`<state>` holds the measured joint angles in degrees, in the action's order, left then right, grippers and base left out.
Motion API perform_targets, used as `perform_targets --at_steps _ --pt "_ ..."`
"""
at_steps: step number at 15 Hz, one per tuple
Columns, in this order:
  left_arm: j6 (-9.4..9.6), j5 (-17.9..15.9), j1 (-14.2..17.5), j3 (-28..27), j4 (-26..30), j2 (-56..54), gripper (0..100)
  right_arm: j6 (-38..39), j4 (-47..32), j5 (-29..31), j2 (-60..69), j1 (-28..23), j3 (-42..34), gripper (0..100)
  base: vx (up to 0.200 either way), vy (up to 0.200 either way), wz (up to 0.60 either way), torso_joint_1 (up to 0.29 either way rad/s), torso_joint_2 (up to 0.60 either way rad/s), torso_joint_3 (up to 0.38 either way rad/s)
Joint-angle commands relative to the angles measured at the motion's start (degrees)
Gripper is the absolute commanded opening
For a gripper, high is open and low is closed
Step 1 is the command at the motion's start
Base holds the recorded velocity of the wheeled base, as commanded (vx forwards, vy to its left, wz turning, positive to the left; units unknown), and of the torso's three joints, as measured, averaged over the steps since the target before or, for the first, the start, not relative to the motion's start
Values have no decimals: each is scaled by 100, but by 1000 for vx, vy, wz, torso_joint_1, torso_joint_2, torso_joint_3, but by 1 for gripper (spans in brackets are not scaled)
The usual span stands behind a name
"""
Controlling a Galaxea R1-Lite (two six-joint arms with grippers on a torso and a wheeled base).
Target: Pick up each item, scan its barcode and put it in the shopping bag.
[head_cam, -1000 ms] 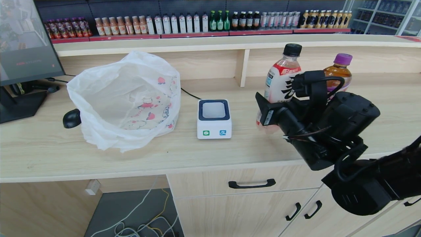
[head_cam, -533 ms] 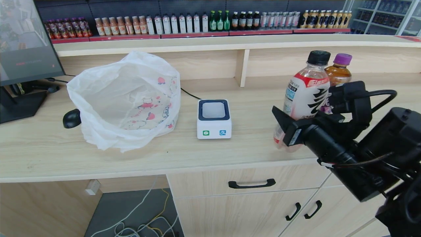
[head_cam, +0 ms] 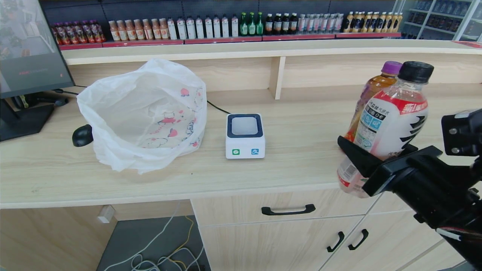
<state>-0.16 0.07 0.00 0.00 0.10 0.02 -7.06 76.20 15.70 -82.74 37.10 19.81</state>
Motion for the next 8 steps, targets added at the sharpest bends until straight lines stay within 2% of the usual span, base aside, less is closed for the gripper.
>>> perform_targets --at_steps 1,4,8 --pt "-2 1 0 0 -1 -2 100 3 0 -6 214 87 -56 0 0 0 0 0 0 0" --pt "-2 1 0 0 -1 -2 100 99 0 -50 267 96 -3 0 0 0 0 0 0 0" --pt "-2 1 0 0 -1 -2 100 618 0 -1078 311 87 -56 0 0 0 0 0 0 0"
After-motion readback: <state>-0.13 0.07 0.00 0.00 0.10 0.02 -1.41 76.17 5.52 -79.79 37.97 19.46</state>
